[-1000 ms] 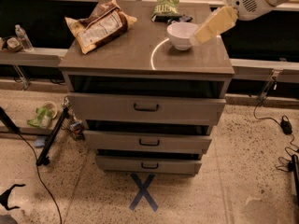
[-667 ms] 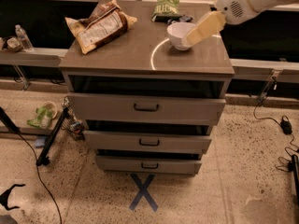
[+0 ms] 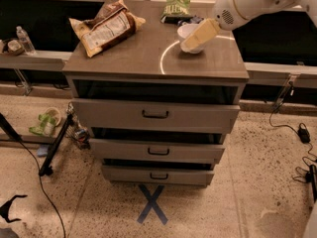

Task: Move white bowl near brown chip bag

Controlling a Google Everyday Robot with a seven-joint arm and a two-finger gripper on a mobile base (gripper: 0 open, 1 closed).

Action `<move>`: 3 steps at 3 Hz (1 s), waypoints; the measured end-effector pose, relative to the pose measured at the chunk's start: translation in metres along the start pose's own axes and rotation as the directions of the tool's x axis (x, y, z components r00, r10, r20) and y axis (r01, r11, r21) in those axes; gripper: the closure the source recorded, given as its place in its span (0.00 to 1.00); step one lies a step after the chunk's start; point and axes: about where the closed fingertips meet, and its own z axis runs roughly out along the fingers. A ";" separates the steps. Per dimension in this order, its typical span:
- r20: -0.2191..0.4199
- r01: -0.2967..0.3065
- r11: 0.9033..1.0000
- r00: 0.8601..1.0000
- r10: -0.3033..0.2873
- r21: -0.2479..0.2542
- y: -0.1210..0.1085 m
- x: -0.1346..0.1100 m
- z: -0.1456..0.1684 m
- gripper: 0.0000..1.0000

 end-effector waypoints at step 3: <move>-0.071 0.006 1.000 0.997 -0.004 0.029 -0.045 0.008 0.093 0.00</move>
Offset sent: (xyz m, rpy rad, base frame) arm 0.1099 0.0083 -0.0475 -0.0781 -0.0138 -0.0484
